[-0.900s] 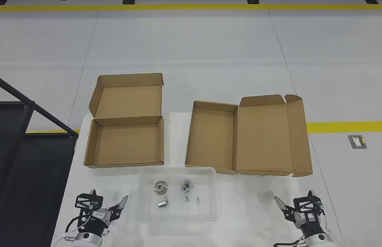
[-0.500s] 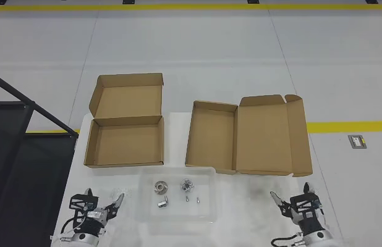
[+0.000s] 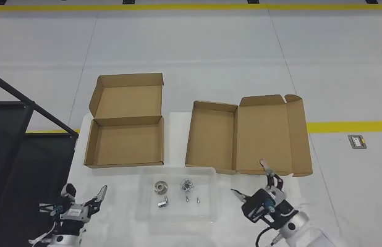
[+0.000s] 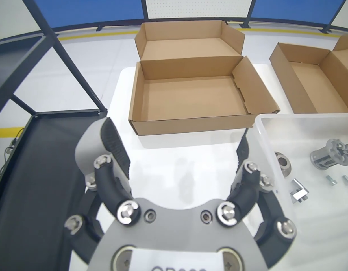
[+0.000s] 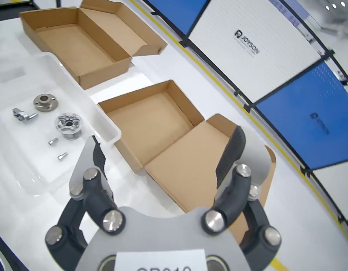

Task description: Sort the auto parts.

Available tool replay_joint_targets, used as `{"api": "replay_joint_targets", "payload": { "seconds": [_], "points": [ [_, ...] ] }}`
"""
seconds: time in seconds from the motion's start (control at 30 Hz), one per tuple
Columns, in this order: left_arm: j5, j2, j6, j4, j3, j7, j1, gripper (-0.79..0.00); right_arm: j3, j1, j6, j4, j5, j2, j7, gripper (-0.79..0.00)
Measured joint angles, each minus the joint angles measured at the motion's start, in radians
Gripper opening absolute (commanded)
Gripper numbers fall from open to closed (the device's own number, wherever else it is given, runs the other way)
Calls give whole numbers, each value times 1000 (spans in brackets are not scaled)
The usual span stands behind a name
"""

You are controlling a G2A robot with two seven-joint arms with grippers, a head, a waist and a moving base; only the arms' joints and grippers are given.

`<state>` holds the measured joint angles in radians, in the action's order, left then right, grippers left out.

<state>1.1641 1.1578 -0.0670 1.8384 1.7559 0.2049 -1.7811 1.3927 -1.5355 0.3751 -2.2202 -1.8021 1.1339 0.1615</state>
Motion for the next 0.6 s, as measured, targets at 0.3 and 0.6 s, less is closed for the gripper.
{"api": "replay_joint_targets", "payload": {
  "seconds": [0.3, 0.6],
  "points": [
    [-10, 0, -48, 0, 16, 9, -17, 0, -147, 125, 94, 24, -9, 11, 52, 0],
    [-14, 0, -47, -1, 16, 6, -15, 0, -157, 124, 111, -2, -39, 9, 24, 0]
  ]
}}
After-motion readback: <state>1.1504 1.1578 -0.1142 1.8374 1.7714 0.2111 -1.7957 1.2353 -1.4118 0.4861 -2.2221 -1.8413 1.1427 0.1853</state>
